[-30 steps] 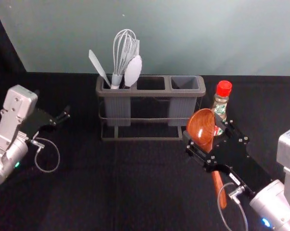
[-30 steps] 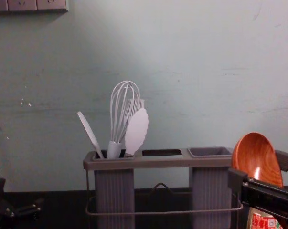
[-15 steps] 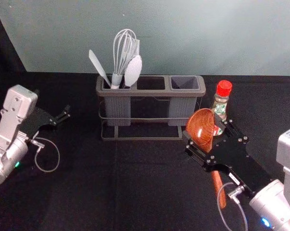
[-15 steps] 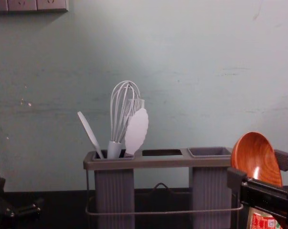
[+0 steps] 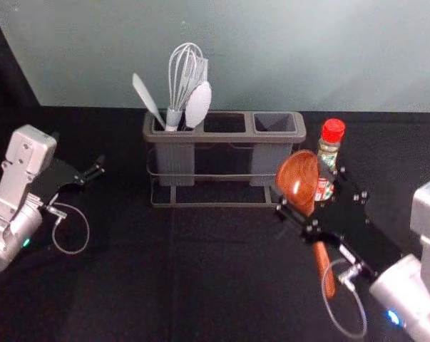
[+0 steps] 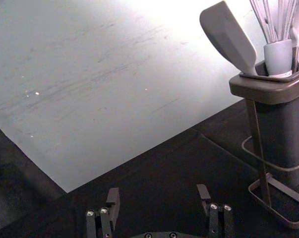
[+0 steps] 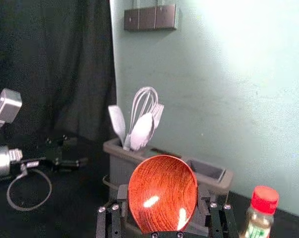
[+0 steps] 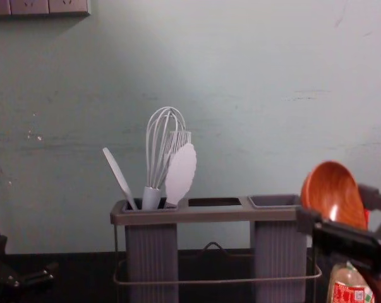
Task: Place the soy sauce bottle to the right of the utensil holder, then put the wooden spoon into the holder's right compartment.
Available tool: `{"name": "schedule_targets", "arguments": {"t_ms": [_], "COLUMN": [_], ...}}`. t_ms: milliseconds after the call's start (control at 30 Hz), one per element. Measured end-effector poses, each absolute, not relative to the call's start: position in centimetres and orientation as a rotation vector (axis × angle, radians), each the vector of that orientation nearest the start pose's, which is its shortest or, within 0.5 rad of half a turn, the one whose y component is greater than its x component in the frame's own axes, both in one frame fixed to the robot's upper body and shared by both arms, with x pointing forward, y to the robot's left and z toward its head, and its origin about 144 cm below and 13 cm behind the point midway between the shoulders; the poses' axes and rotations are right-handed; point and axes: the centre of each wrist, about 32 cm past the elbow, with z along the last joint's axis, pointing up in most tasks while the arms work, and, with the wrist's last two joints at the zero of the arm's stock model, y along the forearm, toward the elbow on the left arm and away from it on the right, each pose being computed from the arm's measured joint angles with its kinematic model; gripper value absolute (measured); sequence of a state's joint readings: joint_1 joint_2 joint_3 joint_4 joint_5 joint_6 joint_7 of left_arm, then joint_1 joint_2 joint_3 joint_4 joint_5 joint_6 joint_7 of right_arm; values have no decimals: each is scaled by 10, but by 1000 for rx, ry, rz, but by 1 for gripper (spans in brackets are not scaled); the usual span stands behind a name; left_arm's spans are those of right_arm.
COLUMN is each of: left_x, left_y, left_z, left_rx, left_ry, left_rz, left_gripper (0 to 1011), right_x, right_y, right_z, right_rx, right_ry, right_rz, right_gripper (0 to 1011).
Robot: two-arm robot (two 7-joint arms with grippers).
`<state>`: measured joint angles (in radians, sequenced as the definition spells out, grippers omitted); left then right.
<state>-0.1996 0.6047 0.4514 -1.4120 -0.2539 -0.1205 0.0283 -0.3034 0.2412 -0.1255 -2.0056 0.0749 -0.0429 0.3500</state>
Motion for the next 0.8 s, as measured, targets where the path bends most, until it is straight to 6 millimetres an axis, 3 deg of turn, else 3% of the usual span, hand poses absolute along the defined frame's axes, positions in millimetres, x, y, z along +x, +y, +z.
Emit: {"name": "schedule_targets", "arguments": {"t_ms": [800], "left_x": [489], "left_y": [310], "left_z": [1140], "left_rx": [304], "left_ry": [-285], "left_rz": [1248], "left_gripper": [1011], "right_x": [445], "right_y": [-220], "right_z": [1223], "right_rx": [153], "right_ry": [-330], "right_rz": [-945], "right_gripper": [837]}}
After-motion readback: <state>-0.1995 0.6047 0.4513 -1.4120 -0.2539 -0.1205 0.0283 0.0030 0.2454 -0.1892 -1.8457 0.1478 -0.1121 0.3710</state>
